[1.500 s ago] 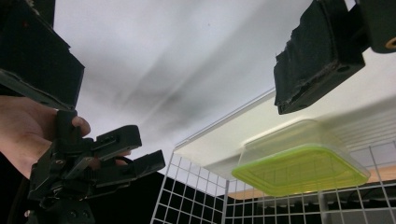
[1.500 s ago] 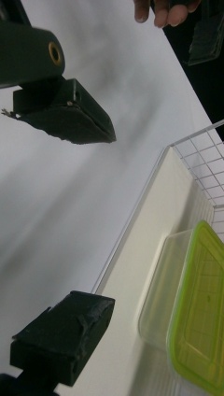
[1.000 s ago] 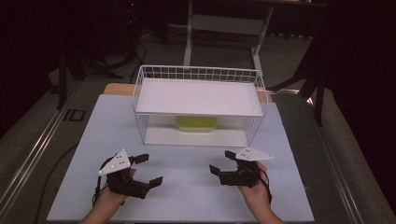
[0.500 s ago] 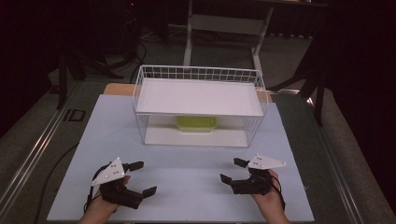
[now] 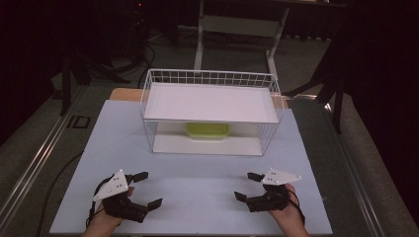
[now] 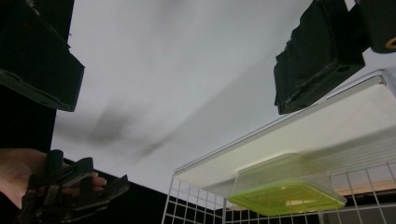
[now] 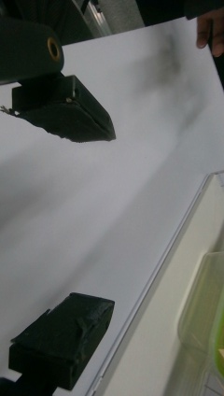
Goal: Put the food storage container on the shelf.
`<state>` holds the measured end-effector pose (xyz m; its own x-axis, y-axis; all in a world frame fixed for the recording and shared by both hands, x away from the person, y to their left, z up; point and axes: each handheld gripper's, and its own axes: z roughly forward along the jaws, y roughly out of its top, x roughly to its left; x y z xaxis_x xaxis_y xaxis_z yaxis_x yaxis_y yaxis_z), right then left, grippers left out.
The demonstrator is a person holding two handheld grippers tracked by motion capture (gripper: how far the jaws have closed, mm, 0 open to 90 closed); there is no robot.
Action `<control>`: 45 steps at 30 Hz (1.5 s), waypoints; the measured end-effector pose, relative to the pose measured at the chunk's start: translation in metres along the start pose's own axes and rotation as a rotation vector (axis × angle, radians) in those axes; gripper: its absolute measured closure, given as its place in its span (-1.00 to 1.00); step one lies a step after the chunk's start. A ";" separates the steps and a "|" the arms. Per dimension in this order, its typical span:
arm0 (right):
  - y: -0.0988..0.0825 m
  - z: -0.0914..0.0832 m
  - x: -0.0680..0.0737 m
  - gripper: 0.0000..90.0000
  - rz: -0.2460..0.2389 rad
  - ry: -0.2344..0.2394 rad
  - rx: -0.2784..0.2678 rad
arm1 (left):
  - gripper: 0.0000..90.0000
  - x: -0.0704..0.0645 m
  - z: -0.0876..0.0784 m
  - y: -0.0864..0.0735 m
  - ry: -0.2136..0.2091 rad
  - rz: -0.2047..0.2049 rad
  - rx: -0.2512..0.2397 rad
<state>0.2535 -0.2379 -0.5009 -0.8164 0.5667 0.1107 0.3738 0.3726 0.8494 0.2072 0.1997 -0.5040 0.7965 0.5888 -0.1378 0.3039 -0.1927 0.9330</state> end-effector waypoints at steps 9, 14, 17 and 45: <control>-0.011 0.003 -0.004 -0.65 -0.014 0.001 0.010 | -0.94 -0.001 0.003 -0.005 0.008 0.019 0.017; -0.016 -0.002 -0.009 -0.65 -0.016 -0.004 0.005 | -0.94 0.001 0.001 -0.007 0.025 0.029 0.028; -0.018 -0.005 -0.015 -0.65 -0.002 -0.008 0.003 | -0.94 0.003 0.000 -0.008 0.043 0.040 0.031; -0.019 -0.012 -0.029 -0.67 0.003 0.004 -0.020 | -0.94 0.010 -0.005 -0.008 0.055 0.011 -0.017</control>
<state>0.2649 -0.2697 -0.5139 -0.8172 0.5647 0.1154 0.3672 0.3560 0.8593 0.2096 0.2111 -0.5111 0.7698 0.6288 -0.1097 0.2863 -0.1866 0.9398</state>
